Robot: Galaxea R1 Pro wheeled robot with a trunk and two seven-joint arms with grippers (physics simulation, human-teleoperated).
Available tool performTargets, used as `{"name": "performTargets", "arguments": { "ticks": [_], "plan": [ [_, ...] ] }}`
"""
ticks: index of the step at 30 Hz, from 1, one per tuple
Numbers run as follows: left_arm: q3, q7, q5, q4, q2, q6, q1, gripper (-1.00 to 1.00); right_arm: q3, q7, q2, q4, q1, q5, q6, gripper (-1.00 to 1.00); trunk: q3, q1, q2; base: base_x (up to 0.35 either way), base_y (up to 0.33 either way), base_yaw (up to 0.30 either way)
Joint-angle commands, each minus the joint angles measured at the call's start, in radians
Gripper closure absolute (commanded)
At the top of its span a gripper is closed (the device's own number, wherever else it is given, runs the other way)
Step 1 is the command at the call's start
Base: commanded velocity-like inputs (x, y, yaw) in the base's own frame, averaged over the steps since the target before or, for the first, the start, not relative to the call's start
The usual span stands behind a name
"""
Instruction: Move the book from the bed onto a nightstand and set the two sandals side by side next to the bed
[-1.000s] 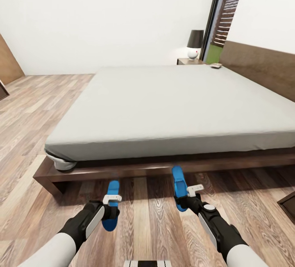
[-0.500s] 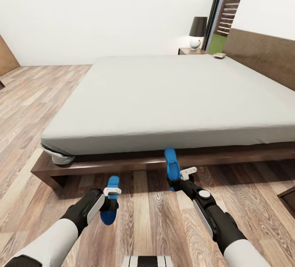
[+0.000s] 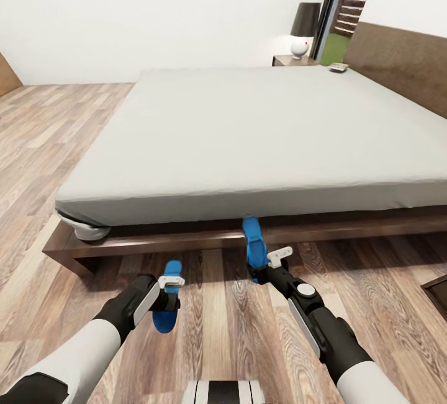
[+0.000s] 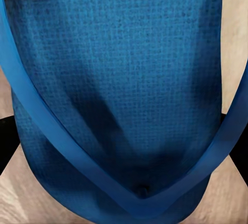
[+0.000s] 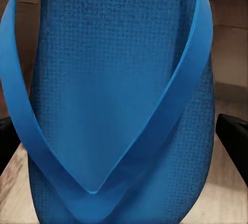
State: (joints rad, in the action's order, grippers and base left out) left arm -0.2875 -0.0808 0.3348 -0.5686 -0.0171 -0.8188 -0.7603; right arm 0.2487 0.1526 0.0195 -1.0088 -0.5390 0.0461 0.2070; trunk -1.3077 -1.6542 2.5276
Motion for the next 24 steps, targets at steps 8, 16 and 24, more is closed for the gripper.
{"name": "performTargets", "arguments": {
  "ticks": [8, 16, 24],
  "plan": [
    [-0.006, -0.008, 0.012, -0.002, -0.002, 0.000, -0.001, 1.00, 0.002, 0.002, 0.000, 0.004, 0.000, 0.008, 0.005, 1.00, -0.032, -0.003, 0.002, 0.000, 0.000, 0.000],
    [0.004, -0.007, 0.015, -0.015, -0.013, 0.007, 0.010, 1.00, -0.002, 0.002, 0.013, -0.001, -0.001, 0.006, 0.007, 1.00, -0.055, -0.006, 0.004, 0.000, 0.000, 0.000],
    [0.014, -0.007, 0.015, -0.041, -0.022, 0.035, 0.010, 1.00, -0.002, 0.002, 0.013, -0.002, 0.001, 0.006, 0.009, 1.00, -0.074, -0.008, 0.005, 0.000, 0.000, 0.000]
  ]
}}
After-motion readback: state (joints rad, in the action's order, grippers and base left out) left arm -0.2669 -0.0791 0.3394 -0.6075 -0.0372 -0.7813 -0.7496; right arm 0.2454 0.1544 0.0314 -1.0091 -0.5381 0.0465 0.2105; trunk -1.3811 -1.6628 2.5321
